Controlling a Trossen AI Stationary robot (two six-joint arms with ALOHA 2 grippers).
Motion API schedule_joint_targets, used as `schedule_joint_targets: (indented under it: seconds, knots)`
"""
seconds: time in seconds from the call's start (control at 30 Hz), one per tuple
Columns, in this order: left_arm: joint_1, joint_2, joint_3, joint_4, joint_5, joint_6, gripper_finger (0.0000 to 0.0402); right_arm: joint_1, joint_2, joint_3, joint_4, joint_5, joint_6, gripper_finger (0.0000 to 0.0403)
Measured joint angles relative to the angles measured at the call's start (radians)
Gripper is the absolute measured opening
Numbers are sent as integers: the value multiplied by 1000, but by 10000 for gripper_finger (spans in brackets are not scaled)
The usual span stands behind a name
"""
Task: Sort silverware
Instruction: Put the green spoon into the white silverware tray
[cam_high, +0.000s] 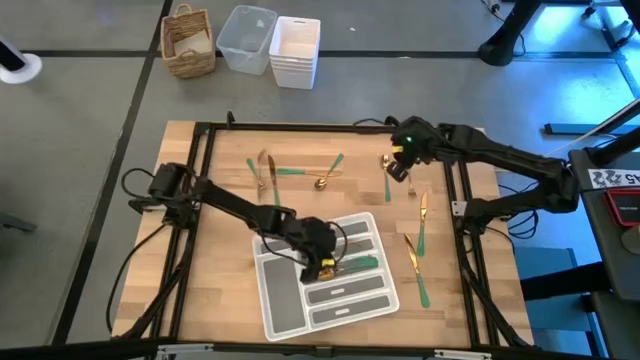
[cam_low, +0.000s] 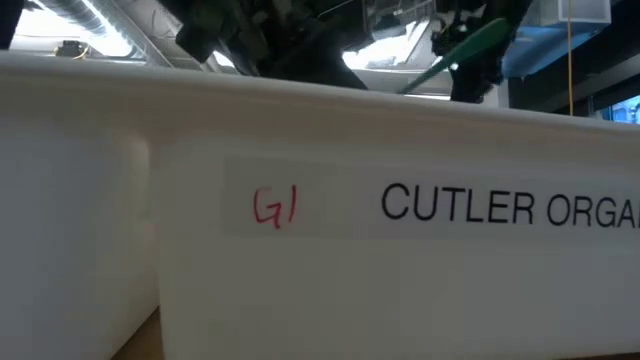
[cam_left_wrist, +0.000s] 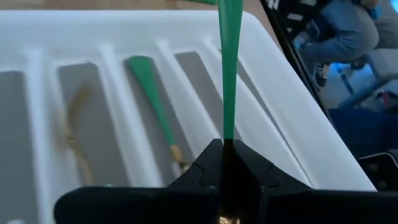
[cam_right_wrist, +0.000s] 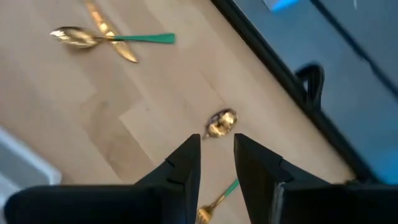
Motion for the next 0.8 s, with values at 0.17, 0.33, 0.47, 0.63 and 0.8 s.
schedule_joint_targets:
  seconds: [0.17,0.33,0.47,0.63,0.8]
  knots:
    - [-24,20,6,-28,-7,-1,13,-52,0,-115,75,-4,122,99]
    - [-30,52,6,-87,-69,-11,18,-49,1,-270,277,-15,184,99]
    - [-29,78,8,-75,-74,-27,17,-49,1,-375,455,-34,250,99]
    - [-29,90,7,-64,-96,-19,35,-50,1,-446,556,-20,304,99]
    - [-31,91,7,-69,-96,32,60,-49,1,-501,595,-2,347,99]
